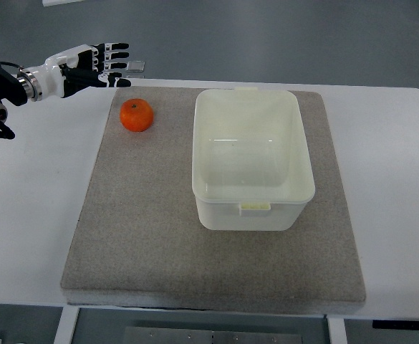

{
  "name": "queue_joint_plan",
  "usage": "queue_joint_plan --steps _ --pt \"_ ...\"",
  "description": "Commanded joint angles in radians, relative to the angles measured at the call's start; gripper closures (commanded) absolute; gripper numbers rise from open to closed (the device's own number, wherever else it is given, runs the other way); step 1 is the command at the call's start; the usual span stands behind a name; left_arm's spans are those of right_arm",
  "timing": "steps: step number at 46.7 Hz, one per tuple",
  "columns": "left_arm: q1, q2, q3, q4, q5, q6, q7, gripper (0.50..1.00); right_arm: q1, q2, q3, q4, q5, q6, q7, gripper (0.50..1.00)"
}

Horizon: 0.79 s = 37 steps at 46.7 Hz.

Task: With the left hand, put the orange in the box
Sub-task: 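Lower the left hand over the orange and close fingers around it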

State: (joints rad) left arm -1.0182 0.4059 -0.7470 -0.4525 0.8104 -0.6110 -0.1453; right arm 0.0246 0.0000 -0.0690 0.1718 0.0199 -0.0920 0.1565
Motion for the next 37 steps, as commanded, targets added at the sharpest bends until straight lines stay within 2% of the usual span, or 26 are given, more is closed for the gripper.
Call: queue_joint_plan --steps 1,9,16,26,37 --pt "-0.011 0.001 0.0 -0.005 0.117 0.0 -0.029 0.508 0.0 0.0 0.0 0.0 0.0 0.0 0.0 0.568" --pt "-0.023 -0.002 0.014 -0.018 0.352 0.007 -0.074 0.508 0.0 0.0 0.0 0.0 0.0 0.0 0.0 0.568" --pt "-0.023 -0.004 0.06 -0.067 0.536 0.132 -0.086 0.508 0.0 0.0 0.0 0.0 0.0 0.0 0.0 0.568" --pt "-0.023 -0.018 0.075 -0.078 0.751 0.218 -0.089 0.508 0.0 0.0 0.0 0.0 0.0 0.0 0.0 0.568" --pt "-0.028 -0.049 0.121 -0.084 0.874 0.27 -0.088 0.508 0.0 0.0 0.0 0.0 0.0 0.0 0.0 0.568"
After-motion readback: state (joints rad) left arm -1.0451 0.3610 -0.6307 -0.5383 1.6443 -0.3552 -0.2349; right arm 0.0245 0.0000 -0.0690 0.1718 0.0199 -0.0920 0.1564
